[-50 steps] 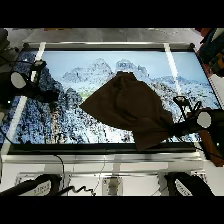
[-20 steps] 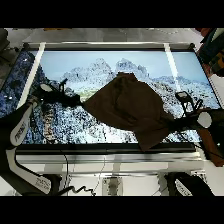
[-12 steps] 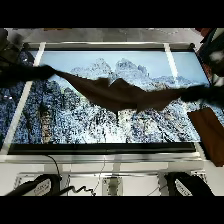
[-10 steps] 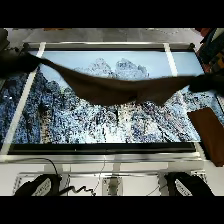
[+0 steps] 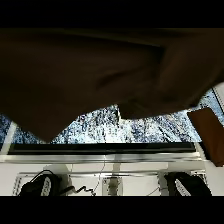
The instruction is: Fold the clothes and pants, and hang the long-sleeved shirts on hangers.
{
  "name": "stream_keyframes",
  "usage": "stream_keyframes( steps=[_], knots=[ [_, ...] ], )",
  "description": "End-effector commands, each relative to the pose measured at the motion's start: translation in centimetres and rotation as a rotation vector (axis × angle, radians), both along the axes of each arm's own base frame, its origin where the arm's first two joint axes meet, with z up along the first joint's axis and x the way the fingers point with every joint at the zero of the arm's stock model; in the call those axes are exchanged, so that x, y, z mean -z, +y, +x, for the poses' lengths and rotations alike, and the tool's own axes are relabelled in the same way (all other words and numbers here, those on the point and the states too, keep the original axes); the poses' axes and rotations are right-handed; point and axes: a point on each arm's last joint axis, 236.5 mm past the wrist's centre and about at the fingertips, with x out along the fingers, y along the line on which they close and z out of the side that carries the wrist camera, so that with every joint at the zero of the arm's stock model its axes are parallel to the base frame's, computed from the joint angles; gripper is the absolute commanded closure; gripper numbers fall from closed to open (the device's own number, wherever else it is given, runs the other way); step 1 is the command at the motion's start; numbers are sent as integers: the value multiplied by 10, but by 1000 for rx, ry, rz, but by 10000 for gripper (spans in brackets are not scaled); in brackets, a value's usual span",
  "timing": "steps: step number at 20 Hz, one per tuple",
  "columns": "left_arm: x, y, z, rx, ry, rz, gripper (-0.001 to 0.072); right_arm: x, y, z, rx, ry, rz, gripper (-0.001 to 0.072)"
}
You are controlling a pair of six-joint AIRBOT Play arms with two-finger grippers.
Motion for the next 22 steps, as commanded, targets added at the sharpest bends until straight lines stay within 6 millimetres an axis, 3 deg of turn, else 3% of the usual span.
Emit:
stream_keyframes(
  steps=[1,4,6,8,13,15,17,20,22],
  knots=[
    [-16,-1,-42,-71,-94,51,702,-31,18,-53,-90,-117,50,701],
    [-1,0,-25,-58,-25,50,702,-28,27,-55,-128,-105,67,702],
    [39,0,10,-16,149,31,703,0,27,-30,-121,15,56,703],
    [108,2,56,46,416,-16,703,48,32,8,-128,199,53,703],
    [285,30,168,113,933,-164,702,205,42,125,-126,659,63,702],
    [357,29,203,154,1115,-214,703,277,45,166,-119,817,73,702],
    [419,21,238,182,1233,-244,703,334,46,206,-104,889,84,702],
    [478,17,288,156,1245,-274,703,382,43,266,-64,845,115,702],
    [491,8,303,167,1229,-321,702,394,42,288,-42,801,141,702]
  ],
)
